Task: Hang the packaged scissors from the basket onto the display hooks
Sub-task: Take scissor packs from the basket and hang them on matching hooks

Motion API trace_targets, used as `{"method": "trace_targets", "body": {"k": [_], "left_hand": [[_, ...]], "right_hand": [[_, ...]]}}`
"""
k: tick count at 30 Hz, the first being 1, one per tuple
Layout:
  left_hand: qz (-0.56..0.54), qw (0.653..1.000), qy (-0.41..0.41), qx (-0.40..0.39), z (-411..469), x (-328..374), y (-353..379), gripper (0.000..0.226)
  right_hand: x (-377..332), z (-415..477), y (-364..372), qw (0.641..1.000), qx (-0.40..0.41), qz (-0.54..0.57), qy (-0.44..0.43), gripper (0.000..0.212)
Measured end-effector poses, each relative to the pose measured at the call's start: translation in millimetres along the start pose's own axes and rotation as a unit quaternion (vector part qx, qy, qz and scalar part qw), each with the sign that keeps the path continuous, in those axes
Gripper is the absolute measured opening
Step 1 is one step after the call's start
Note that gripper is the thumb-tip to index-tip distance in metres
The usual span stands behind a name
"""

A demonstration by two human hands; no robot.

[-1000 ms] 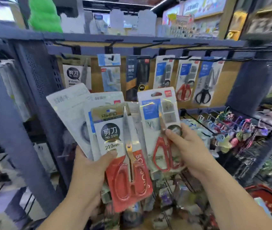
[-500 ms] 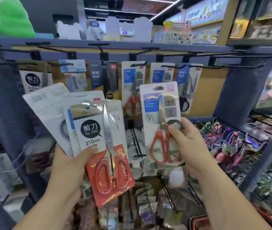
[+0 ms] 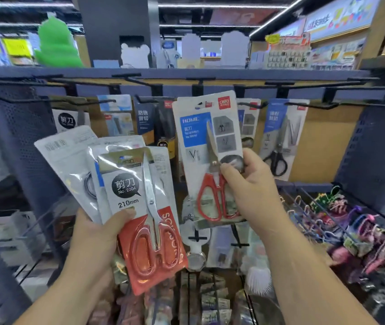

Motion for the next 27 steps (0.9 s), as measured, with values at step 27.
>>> {"method": "trace_targets", "body": {"k": [27], "left_hand": [[-0.032,0.999,-0.006,-0.032,2,20,-3,0.046]], "right_hand": [[40,85,49,0.984,0.013,-0.077,0.160,0.007]]}}
Point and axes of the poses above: each hand's wrist, its own z-axis towards the middle knuckle, its own y-axis out of the palm, x = y × z, the point moved 4 cm from there along z, towards the middle knuckle, and after that the axes turned 11 degrees about -z, right-handed, at the moved point
